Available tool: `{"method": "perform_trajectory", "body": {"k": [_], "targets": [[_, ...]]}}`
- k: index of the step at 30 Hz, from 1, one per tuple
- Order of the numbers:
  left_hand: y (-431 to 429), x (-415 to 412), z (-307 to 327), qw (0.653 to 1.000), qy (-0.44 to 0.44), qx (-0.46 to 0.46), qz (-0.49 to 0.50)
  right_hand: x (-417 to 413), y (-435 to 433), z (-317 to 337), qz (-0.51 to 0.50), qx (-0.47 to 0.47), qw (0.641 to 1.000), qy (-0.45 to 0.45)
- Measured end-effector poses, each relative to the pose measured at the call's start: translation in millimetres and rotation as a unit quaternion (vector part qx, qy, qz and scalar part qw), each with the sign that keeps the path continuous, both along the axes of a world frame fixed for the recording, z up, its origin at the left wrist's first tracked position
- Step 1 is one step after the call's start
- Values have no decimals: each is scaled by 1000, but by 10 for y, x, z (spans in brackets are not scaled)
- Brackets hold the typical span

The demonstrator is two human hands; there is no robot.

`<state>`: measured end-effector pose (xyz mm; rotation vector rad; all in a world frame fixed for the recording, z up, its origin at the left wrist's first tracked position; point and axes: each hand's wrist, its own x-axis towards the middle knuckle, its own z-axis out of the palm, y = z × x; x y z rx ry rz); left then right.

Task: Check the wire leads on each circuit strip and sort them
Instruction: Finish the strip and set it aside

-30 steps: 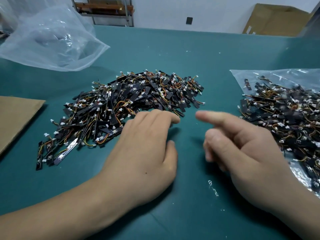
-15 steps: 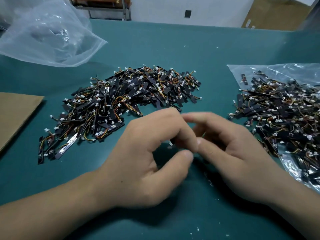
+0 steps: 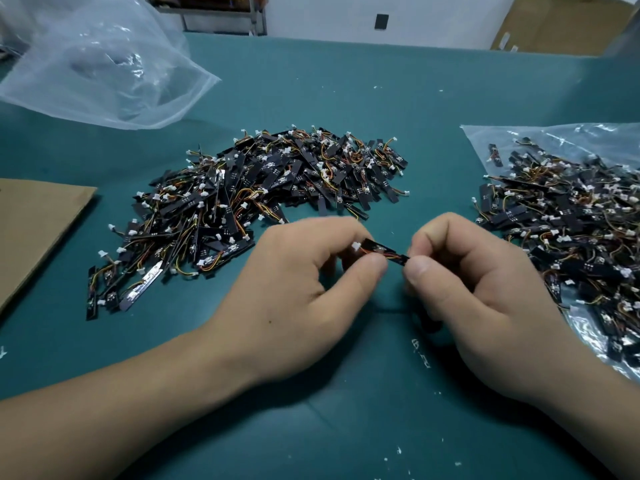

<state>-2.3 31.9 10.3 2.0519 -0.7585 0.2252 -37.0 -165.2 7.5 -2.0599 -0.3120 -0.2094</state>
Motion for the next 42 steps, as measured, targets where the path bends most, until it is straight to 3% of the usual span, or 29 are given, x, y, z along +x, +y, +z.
{"method": "perform_trajectory", "body": {"k": [7, 18, 42], "targets": [[14, -2, 23, 996, 65, -42, -35, 1, 13, 20, 57, -35, 997, 31], [8, 21, 11, 992, 111, -31, -46, -7, 19, 48, 53, -61, 997, 19], [2, 19, 23, 993, 106, -23, -44, -1, 26, 54, 48, -70, 996, 31]]}}
